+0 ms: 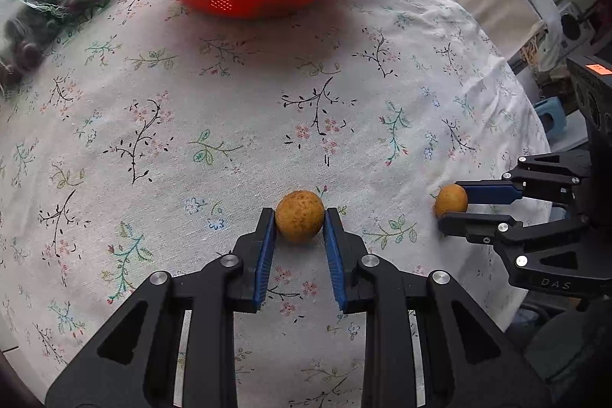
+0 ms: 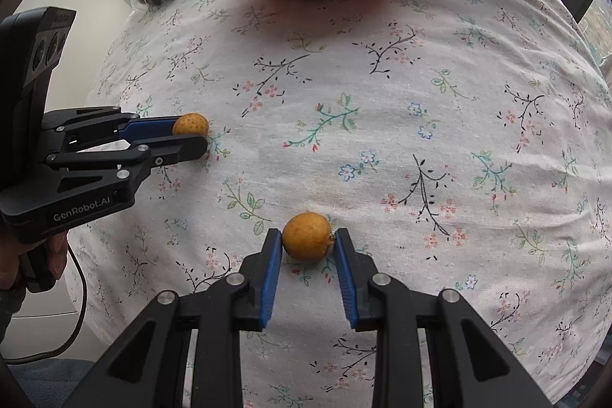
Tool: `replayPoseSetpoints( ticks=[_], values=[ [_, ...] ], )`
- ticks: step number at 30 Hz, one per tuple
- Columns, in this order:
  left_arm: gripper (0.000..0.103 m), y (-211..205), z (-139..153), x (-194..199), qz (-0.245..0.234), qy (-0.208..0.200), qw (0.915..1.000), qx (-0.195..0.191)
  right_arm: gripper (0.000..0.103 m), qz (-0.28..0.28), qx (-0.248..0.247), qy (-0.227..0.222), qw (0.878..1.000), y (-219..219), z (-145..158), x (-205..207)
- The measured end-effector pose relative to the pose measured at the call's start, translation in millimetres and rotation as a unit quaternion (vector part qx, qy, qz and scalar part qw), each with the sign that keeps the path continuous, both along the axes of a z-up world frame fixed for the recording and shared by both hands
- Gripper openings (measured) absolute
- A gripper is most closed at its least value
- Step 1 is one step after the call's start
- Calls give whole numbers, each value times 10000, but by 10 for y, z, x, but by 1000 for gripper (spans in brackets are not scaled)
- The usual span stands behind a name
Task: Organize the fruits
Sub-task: 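Grasp a small brown fruit with each tool, then carry both small brown fruits over the red colander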
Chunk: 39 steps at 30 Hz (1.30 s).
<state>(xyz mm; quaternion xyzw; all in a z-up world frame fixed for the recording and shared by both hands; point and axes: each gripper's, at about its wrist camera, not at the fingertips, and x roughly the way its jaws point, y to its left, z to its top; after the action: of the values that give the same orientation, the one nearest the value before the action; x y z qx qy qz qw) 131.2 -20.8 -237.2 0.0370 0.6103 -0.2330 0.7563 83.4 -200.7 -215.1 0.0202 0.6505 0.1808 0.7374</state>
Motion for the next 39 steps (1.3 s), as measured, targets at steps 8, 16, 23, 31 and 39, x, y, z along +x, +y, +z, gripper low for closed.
replayPoseSetpoints(
  ticks=[8, 16, 23, 31, 39],
  values=[
    [24, 184, 118, -12, 332, 6, 9994, -141, 30, -160, 70, 22, 9998, -60, 3, 72],
    [24, 439, 310, 133, 686, -189, 9974, -85, 30, -437, 36, -59, 9990, -274, 48, 326],
    [24, 543, 570, 555, 826, -557, 9950, 29, 30, -760, -61, -319, 9966, -546, 188, 819],
    [24, 261, 834, 1380, 721, -965, 9926, 153, 30, -627, 116, -1027, 9927, -373, 625, 1695],
    [24, 5, 615, 1924, 701, -864, 9934, 286, 30, -204, 152, -1191, 9926, 93, 678, 2333]
  ],
)
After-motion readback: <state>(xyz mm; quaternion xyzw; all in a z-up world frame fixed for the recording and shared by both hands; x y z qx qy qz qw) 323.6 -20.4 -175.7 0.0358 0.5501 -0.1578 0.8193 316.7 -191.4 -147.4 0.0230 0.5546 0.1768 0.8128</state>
